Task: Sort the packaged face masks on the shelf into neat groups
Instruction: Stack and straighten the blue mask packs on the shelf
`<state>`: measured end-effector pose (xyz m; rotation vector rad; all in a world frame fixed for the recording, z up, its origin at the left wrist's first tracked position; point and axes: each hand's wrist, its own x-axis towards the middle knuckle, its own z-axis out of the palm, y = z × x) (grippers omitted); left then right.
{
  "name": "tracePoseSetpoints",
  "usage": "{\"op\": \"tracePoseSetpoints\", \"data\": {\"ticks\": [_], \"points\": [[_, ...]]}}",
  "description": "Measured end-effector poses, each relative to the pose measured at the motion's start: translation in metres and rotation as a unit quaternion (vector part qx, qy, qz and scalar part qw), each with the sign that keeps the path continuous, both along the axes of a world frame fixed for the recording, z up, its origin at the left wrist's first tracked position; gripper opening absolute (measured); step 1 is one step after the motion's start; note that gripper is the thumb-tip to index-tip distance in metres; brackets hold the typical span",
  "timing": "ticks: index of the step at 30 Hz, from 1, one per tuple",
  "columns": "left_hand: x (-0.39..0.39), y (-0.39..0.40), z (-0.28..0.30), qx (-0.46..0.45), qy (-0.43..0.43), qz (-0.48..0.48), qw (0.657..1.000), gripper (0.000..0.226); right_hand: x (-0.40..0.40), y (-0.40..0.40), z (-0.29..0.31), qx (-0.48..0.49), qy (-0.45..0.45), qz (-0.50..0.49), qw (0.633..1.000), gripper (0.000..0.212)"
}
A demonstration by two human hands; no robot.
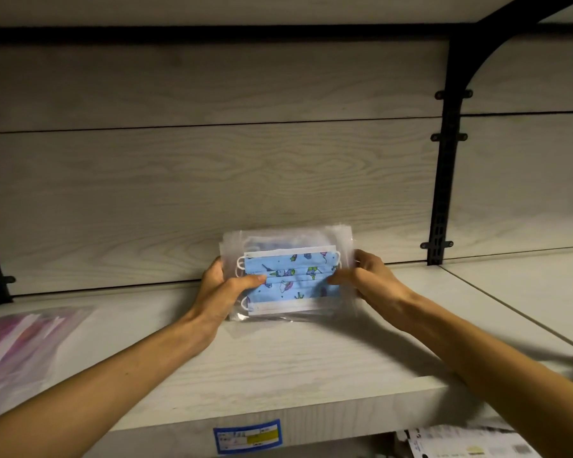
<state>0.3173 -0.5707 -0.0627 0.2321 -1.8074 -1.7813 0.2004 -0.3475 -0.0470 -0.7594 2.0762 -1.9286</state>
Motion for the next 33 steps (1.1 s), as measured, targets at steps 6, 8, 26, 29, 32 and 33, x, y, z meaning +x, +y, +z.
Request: {"op": "tracePoseSetpoints", "data": {"ticks": [6,8,26,29,32,33], "points": [[0.006,-0.001,0.005,-0.018,-0.001,0.009,1.0,0.037,0.002,0.004,-0.001,0.017,0.023,0.017,0.999,0.032],[0.009,0.002,0.008,-0.026,0.026,0.018,0.999,0.034,0.004,0.005,-0.001,-0.004,0.046,0.006,0.999,0.035],[0.017,0.007,0.005,-0.086,0.013,0.016,0.996,0.033,0.01,0.012,0.008,0.033,0.109,-0.015,0.993,0.07],[0.014,0.009,0.013,-0.122,0.039,0.024,0.991,0.033,0.012,0.018,0.045,0.043,0.308,-0.072,0.948,0.09],[0.013,0.013,0.033,-0.204,0.052,0.02,0.977,0.032,0.019,0.018,0.085,0.183,0.486,-0.029,0.854,0.085],[0.014,0.016,0.042,-0.238,0.057,0.026,0.969,0.031,0.021,0.014,0.094,0.247,0.498,-0.009,0.831,0.08]]}}
